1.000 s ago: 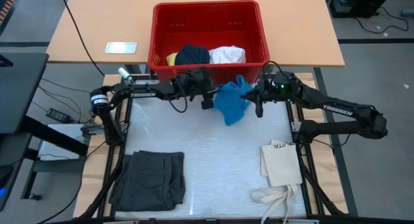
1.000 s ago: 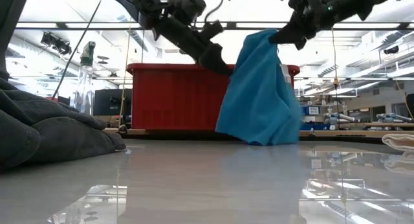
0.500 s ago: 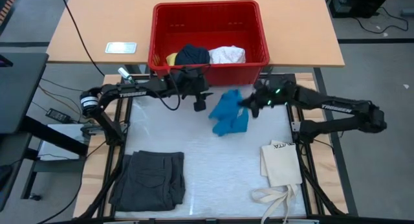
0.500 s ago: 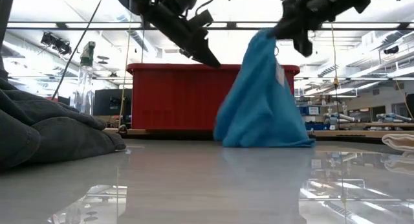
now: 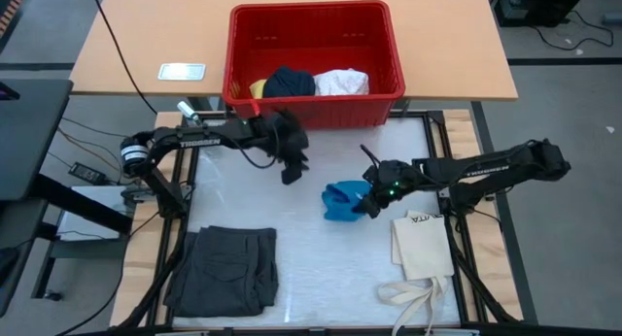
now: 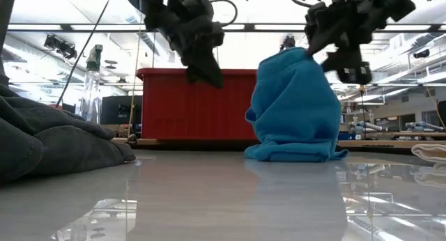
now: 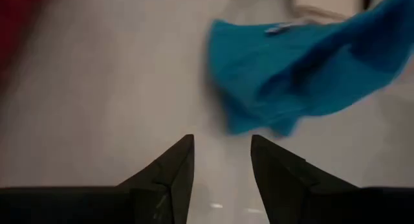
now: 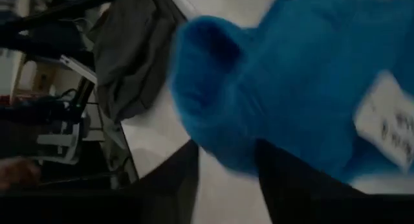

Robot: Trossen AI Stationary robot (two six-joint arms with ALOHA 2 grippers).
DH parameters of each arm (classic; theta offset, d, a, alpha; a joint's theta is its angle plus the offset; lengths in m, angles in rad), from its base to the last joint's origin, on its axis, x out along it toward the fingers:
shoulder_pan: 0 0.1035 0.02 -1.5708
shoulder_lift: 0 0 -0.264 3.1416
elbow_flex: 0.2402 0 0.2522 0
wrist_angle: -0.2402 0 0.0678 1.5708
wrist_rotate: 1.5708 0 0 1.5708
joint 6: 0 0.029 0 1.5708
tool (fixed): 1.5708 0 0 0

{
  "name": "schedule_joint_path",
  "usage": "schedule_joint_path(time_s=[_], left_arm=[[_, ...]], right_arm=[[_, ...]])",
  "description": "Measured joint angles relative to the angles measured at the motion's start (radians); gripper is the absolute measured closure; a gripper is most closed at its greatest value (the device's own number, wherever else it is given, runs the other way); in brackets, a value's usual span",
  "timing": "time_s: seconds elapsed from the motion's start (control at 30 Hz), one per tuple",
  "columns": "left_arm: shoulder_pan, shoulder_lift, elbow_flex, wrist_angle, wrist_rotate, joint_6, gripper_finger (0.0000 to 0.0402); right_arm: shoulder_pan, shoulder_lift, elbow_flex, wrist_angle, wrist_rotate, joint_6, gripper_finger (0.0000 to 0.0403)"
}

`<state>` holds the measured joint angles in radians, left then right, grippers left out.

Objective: Fold laundry
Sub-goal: Fold the blue shorts

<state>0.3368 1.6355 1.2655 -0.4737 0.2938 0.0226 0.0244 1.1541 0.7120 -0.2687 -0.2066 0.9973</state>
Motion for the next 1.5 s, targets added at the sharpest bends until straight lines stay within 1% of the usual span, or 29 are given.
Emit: schedule_joint_path(time_s=[0.07, 0.13, 0.2, 0.27, 0.33, 0.43, 0.53, 0.6, 0.7, 0.8, 0.87, 0.97, 1.07, 1.13, 1.23, 1.37, 1.43, 1.5], left_arm=[[-0.035, 0.008, 0.0, 0.005, 0.007, -0.031, 0.0247], [-0.077, 0.017, 0.0, 0.022, 0.008, -0.055, 0.0247], [-0.119, 0.021, 0.0, 0.035, 0.007, -0.083, 0.0246], [-0.168, 0.022, 0.0, 0.046, -0.014, -0.107, 0.0246], [-0.216, 0.025, 0.002, 0.045, -0.068, -0.134, 0.0246], [-0.278, 0.033, 0.001, 0.019, -0.137, -0.193, 0.0246], [-0.333, 0.04, -0.027, 0.048, -0.178, -0.272, 0.0246], [-0.361, 0.04, -0.076, 0.087, -0.184, -0.336, 0.0246], [-0.393, 0.039, -0.162, 0.149, -0.185, -0.464, 0.0246], [-0.424, 0.036, -0.228, 0.204, -0.197, -0.593, 0.0246], [-0.447, 0.035, -0.245, 0.214, -0.209, -0.661, 0.0246], [-0.48, 0.034, -0.26, 0.213, -0.211, -0.709, 0.0246], [-0.509, 0.034, -0.261, 0.215, -0.215, -0.713, 0.0246], [-0.528, 0.034, -0.261, 0.217, -0.227, -0.715, 0.0246], [-0.552, 0.034, -0.261, 0.212, -0.253, -0.695, 0.0246], [-0.567, 0.034, -0.261, 0.21, -0.263, -0.677, 0.0246], [-0.567, 0.034, -0.261, 0.21, -0.264, -0.688, 0.0246], [-0.566, 0.034, -0.261, 0.211, -0.267, -0.69, 0.0246]], right_arm=[[0.032, -0.001, 0.0, -0.041, -0.007, 0.066, 0.0214], [0.071, 0.006, 0.0, -0.086, -0.054, 0.096, 0.0194], [0.113, 0.018, 0.0, -0.104, -0.12, 0.099, 0.0183], [0.144, 0.022, 0.0, -0.129, -0.138, 0.089, 0.0181], [0.16, 0.021, 0.0, -0.151, -0.102, 0.083, 0.0184], [0.143, 0.014, 0.0, -0.159, -0.004, 0.032, 0.0192], [0.105, 0.022, 0.0, -0.15, 0.113, -0.088, 0.0197], [0.068, 0.046, 0.0, -0.127, 0.16, -0.208, 0.0198], [0.006, 0.098, 0.001, -0.035, 0.161, -0.406, 0.0198], [-0.032, 0.168, 0.029, 0.065, 0.157, -0.599, 0.0198], [-0.053, 0.222, 0.068, 0.086, 0.142, -0.722, 0.0197], [-0.081, 0.317, 0.145, 0.08, 0.103, -0.883, 0.0195], [-0.108, 0.411, 0.239, 0.035, 0.098, -1.003, 0.0189], [-0.131, 0.471, 0.306, -0.01, 0.067, -1.067, 0.0185], [-0.166, 0.558, 0.399, -0.096, -0.012, -1.119, 0.0181], [-0.203, 0.657, 0.489, -0.249, -0.143, -1.131, 0.0186], [-0.21, 0.683, 0.515, -0.299, -0.174, -1.134, 0.0198], [-0.212, 0.699, 0.526, -0.335, -0.17, -1.139, 0.0223]])
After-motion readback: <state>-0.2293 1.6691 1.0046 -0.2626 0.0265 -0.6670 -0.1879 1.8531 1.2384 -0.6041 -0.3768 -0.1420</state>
